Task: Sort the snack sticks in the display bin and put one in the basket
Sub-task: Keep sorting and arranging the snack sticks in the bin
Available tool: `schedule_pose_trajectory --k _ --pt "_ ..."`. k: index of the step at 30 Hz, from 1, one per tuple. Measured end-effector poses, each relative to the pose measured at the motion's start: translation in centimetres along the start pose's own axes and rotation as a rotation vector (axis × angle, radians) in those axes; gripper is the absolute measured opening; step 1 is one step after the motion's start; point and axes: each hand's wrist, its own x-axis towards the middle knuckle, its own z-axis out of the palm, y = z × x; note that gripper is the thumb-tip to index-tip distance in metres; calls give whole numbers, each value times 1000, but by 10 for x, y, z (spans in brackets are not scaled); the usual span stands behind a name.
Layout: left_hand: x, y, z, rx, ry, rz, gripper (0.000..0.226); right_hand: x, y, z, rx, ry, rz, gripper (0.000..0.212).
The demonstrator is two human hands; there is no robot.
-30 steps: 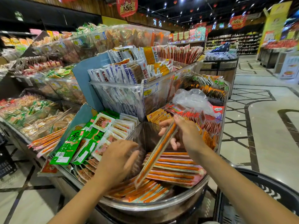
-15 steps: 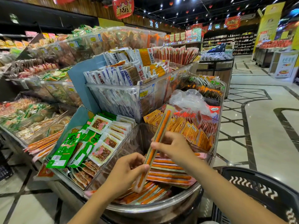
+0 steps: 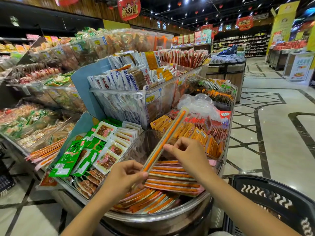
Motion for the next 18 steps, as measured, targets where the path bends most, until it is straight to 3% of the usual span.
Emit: schedule_pose_trajectory --k 3,5,7,12,15,18 --pt "1 8 -13 111 -21 55 6 -5 -3 0 -233 71 -351 17" --pt "1 16 -21 196 -32 89 11 -6 -7 2 -380 -65 -521 35" --pt "2 26 -31 230 -12 118 18 -4 -12 5 -465 -191 -569 45" --pt "1 57 -57 134 48 202 13 4 -27 14 -245 -242 -485 21" --pt "5 65 -66 1 119 234 36 5 -39 17 -116 -258 -348 12" --pt "8 72 -63 -106 177 264 25 10 -47 18 -11 -217 -235 10"
